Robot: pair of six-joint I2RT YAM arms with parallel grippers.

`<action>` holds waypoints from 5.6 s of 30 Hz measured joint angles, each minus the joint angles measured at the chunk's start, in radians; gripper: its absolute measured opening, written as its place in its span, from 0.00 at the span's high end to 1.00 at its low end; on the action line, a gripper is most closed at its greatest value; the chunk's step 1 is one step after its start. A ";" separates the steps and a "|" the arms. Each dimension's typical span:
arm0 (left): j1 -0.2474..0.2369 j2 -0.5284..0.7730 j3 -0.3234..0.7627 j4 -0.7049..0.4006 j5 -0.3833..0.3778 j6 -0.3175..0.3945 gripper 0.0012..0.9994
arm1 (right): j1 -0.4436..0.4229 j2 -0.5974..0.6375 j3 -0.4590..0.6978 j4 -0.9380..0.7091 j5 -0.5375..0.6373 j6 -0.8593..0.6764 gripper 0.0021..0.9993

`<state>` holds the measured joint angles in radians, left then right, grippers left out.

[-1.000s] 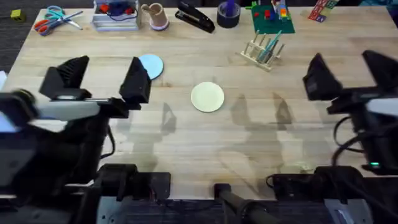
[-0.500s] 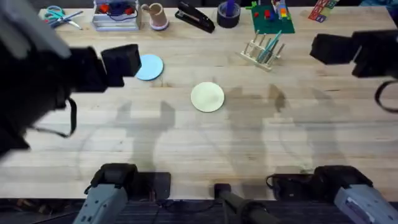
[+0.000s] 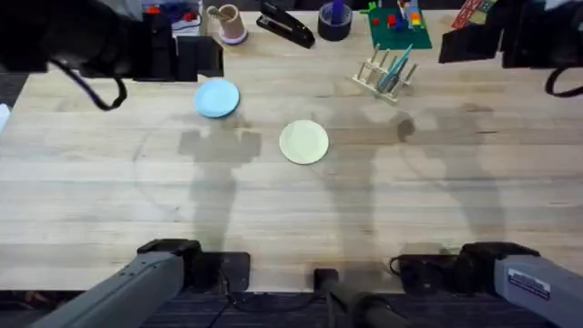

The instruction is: Pick up the plates from the table one by one and place each into a slot on the dish rack.

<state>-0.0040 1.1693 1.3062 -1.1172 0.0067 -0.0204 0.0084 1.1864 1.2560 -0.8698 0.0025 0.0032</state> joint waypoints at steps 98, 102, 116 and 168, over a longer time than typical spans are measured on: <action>0.517 0.925 0.012 0.329 0.959 0.513 0.96 | 0.005 0.004 0.004 -0.003 0.000 0.000 0.00; 0.519 0.934 0.013 0.335 0.979 0.507 0.96 | 0.005 0.004 0.004 -0.003 0.000 0.000 0.00; 0.540 0.947 0.022 0.299 0.964 0.501 0.96 | 0.005 0.004 0.004 -0.003 0.000 0.000 0.01; 0.552 0.992 0.036 0.314 1.037 0.495 0.96 | 0.019 0.004 0.005 -0.003 -0.147 0.171 0.00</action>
<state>0.5476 2.1612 1.3422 -0.8032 1.0435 0.4747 0.0279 1.1904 1.2605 -0.8731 -0.1450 0.1740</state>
